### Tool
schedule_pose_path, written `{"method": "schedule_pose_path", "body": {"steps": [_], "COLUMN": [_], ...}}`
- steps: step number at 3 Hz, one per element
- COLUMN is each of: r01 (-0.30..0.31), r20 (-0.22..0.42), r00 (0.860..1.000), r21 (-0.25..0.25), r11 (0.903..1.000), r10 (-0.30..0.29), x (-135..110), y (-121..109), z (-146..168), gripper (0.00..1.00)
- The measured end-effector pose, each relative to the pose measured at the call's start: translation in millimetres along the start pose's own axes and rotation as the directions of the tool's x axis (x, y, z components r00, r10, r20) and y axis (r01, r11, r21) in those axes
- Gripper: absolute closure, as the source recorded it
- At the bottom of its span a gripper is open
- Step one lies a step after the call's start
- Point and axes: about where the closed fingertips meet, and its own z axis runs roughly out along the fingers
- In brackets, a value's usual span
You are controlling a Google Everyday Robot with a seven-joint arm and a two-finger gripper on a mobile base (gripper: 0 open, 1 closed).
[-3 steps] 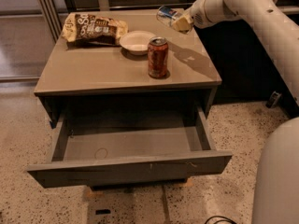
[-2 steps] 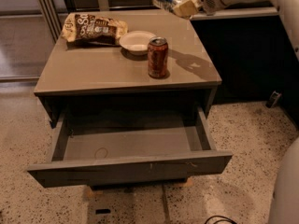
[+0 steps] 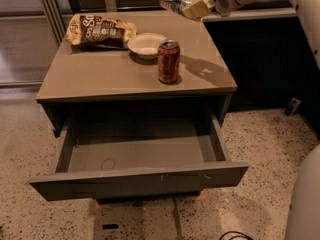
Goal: Place redbull can into top drawer
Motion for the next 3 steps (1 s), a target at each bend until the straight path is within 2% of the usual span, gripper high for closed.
{"method": "schedule_pose_path", "body": {"steps": [1,2,3], "r01": [0.042,0.109,0.131], "r20": [0.04,0.121,0.201], "r00": [0.998,0.988,0.976], "r21": [-0.041,-0.133,-0.244], "r11": [0.9983,0.9851,0.9608], "r10": [-0.04,-0.093,-0.083], "x": [-8,-24,-42], "y": [11,32,51], "z": [-9,-40,-68], "gripper": [1.0,1.0,1.0]}}
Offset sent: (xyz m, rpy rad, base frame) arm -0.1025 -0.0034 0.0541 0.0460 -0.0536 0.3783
